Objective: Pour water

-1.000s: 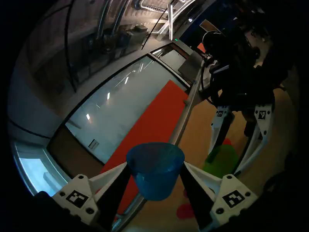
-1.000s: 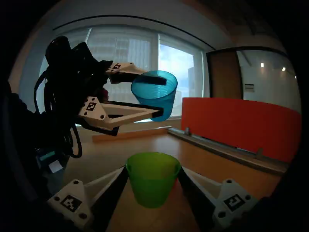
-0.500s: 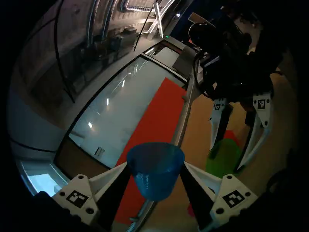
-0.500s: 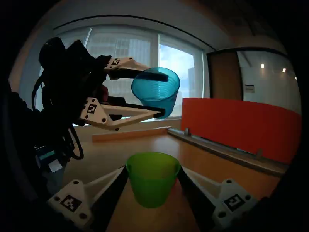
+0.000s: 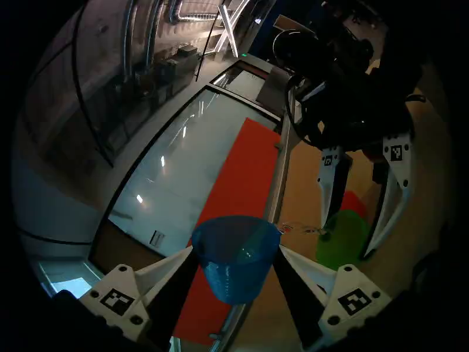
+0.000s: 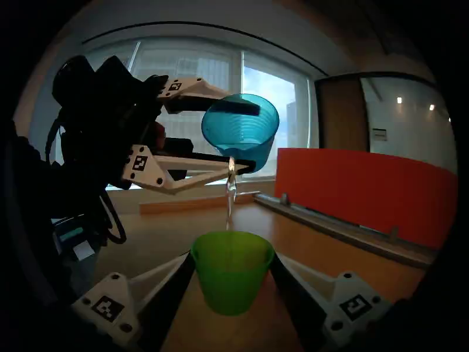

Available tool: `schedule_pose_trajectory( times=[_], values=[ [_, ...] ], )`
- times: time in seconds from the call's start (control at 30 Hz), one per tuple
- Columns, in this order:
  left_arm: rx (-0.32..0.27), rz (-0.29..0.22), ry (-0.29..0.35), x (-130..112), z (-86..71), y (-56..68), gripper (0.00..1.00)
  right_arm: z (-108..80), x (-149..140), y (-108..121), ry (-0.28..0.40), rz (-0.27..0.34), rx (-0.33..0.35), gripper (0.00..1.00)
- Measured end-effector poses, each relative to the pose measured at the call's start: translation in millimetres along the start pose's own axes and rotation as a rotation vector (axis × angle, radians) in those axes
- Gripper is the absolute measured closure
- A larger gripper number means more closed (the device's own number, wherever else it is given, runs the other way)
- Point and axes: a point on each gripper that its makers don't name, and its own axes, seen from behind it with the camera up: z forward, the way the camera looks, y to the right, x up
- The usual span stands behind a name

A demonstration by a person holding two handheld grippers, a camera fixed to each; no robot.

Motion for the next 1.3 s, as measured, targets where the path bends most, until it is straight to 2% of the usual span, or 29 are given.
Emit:
schedule_pose_trajectory(
  times=[0.53, 1.3],
  values=[
    [0.008, 0.065, -0.010, 0.7, 1.7, 0.4, 0.16, -0.6, -0.2, 1.2, 0.000, -0.002, -0.001, 0.08],
    [0.026, 0.143, -0.010, 8.7, -3.3, -6.9, 0.16, -4.2, 2.7, 2.9, 0.008, -0.005, -0.010, 0.08]
  ],
)
